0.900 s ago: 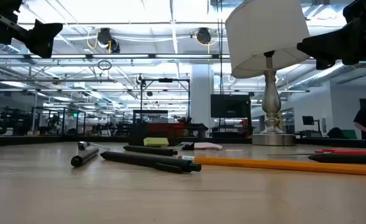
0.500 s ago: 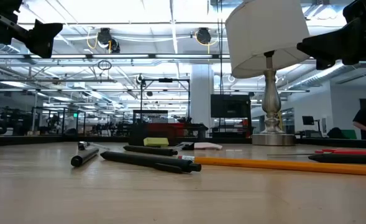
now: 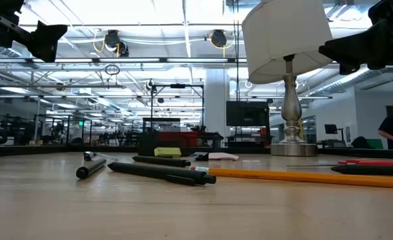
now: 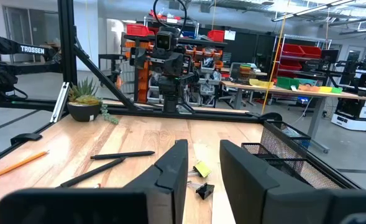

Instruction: Pick and place office supplies into organizer

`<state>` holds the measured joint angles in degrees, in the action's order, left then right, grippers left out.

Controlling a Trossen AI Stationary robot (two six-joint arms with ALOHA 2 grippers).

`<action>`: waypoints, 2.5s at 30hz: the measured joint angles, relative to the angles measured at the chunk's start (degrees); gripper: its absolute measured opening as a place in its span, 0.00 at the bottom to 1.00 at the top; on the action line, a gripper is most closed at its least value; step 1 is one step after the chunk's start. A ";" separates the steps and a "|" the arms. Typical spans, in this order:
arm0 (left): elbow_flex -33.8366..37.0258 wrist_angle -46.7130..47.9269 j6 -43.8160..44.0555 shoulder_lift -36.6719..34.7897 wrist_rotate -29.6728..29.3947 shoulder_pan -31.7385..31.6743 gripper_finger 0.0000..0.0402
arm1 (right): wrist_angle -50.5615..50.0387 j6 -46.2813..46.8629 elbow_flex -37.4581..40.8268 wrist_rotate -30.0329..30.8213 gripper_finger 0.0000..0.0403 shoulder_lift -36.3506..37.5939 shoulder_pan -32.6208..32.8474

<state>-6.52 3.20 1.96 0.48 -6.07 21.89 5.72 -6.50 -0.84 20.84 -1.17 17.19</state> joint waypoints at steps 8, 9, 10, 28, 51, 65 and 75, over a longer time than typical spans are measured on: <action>0.02 0.00 0.00 -0.01 0.00 0.02 0.85 | 0.00 0.00 -0.02 0.01 0.21 0.00 0.00; 0.02 0.00 0.00 0.01 0.00 0.02 0.85 | 0.00 0.02 0.00 0.02 0.21 0.01 0.00; 0.00 -0.02 0.00 0.01 0.00 0.00 0.85 | 0.02 0.02 -0.02 0.00 0.21 0.00 -0.02; 0.02 0.00 0.00 -0.01 0.00 0.01 0.85 | 0.00 0.00 0.00 0.01 0.21 0.00 -0.01; 0.00 -0.02 0.00 -0.01 0.00 0.02 0.85 | 0.91 7.70 -0.02 0.00 0.21 0.00 0.04; 0.00 0.00 0.00 0.01 0.00 0.02 0.85 | 2.53 24.91 -0.01 -6.27 0.21 -1.02 -0.06; 0.01 -0.02 0.00 0.01 0.00 0.00 0.85 | -1.33 30.56 -0.02 -9.21 0.21 -9.17 1.55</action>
<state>-6.51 3.18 1.96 0.49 -6.07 21.89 4.39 24.06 -0.86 11.64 -10.33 18.74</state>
